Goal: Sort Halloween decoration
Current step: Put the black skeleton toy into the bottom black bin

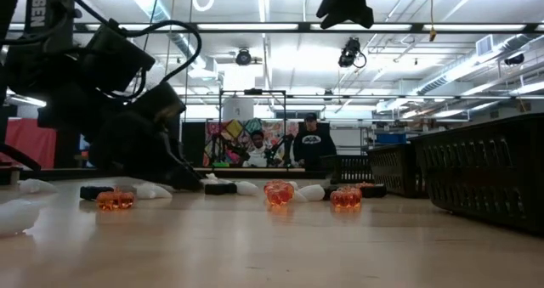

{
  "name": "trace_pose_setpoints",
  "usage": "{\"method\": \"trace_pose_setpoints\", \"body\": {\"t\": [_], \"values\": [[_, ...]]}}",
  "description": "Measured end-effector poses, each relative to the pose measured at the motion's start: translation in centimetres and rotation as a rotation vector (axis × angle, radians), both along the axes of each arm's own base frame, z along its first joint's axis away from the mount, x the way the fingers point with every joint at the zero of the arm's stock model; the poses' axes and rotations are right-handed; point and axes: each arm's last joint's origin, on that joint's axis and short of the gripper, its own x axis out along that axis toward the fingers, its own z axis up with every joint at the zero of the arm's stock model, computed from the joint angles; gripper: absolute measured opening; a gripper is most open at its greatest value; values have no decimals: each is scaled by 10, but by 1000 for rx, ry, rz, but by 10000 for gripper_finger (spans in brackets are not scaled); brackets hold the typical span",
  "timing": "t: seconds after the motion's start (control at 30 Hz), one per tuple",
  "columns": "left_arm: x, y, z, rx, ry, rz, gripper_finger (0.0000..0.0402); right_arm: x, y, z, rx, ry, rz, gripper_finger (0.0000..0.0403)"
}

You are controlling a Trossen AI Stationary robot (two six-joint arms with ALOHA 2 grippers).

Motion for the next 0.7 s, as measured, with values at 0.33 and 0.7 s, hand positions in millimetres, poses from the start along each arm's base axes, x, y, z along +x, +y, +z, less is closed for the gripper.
{"method": "trace_pose_setpoints", "body": {"t": [0.33, 0.7], "values": [[-1, -3, -3, -23, 22, 10, 47, -1, 0, -1, 4, 7, 3, 130], [-1, -5, 7, -58, -37, -34, 44, -3, 1, -2, -9, 35, 19, 130]]}}
